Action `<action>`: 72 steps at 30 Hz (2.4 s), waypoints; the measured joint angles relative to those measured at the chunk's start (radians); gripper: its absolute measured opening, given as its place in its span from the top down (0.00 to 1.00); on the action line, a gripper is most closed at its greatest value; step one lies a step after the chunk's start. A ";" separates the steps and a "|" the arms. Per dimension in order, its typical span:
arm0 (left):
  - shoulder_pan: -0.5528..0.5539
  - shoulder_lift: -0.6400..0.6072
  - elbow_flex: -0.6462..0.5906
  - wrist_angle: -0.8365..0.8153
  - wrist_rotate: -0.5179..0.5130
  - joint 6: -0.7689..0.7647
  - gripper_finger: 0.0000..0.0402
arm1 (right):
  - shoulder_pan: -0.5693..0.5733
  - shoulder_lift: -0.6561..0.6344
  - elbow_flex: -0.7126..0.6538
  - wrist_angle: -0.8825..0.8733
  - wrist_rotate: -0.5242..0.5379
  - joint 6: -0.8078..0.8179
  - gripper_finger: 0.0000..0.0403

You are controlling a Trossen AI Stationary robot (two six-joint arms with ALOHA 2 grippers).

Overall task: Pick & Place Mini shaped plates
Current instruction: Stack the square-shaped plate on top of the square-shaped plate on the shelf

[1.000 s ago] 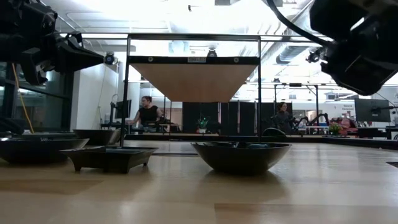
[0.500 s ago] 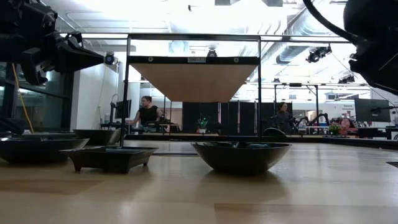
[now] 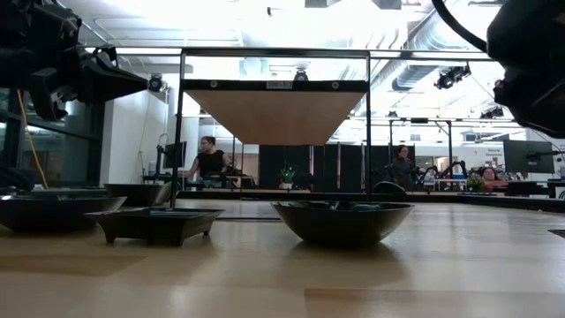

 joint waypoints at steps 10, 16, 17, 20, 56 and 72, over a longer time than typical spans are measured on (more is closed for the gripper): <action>0.000 0.000 0.000 0.000 0.000 0.000 0.97 | 0.001 0.009 0.000 0.013 0.010 -0.013 0.68; 0.000 0.000 0.000 0.000 0.000 0.000 0.97 | 0.001 0.009 0.000 0.013 0.031 -0.034 0.70; 0.000 0.000 0.000 0.000 0.000 0.000 0.97 | 0.001 0.009 0.000 0.013 0.035 -0.035 0.71; 0.000 0.000 0.000 0.000 0.000 0.000 0.97 | 0.001 0.009 0.000 0.015 0.047 -0.038 0.73; 0.000 0.000 0.000 0.000 0.000 0.000 0.97 | 0.007 0.009 -0.002 0.021 0.056 -0.090 0.99; 0.000 0.000 0.000 0.000 0.000 0.000 0.97 | 0.006 0.005 -0.002 0.175 0.050 -0.109 1.00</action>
